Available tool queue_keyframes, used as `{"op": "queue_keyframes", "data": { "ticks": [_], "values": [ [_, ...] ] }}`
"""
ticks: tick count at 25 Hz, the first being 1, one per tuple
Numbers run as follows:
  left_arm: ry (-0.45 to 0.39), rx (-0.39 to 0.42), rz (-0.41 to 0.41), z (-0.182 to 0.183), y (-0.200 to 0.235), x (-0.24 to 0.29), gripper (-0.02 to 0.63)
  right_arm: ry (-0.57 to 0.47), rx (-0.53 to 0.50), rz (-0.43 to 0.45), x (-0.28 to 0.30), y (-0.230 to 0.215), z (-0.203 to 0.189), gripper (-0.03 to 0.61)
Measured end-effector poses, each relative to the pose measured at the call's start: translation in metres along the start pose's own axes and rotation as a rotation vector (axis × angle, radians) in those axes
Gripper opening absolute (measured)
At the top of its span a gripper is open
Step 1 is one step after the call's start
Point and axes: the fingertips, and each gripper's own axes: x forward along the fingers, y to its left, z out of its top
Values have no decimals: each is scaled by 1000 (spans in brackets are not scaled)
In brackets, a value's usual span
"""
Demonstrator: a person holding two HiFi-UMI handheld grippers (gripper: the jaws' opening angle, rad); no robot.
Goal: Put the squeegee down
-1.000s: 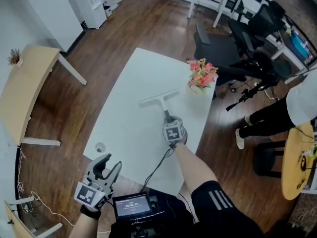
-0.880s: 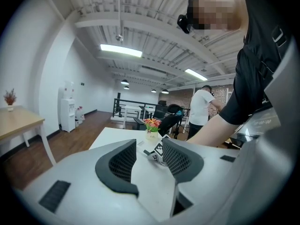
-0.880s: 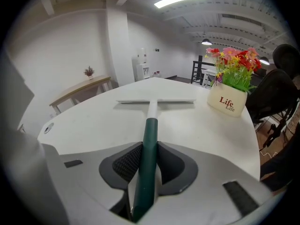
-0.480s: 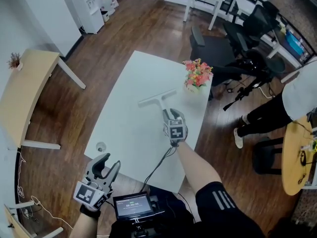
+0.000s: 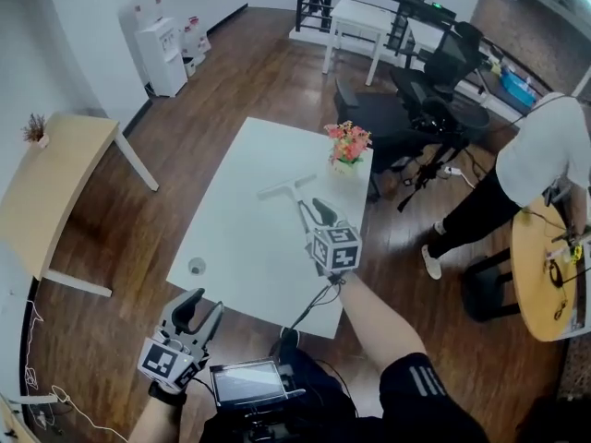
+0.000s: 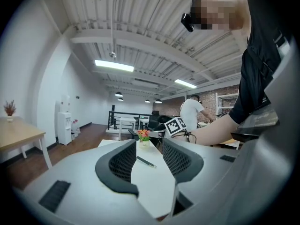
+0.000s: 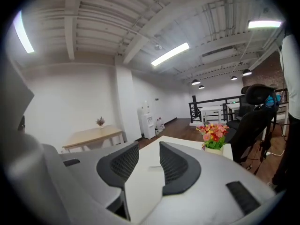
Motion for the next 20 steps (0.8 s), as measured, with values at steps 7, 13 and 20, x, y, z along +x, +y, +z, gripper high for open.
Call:
{"op": "queue_keyframes", "data": {
  "ticks": [7,13,20],
  "values": [
    [-53,62,-57,7,-46,-97,179,-115,3,-25,-125,73,29,170],
    [-88,114,-78,-2,-63,-164,179,-213,17,-14,-238,139,48,169],
    [-129,95,-119,-3,-91,-201,179,-266,25,44,-344,207,47,160]
  ]
}}
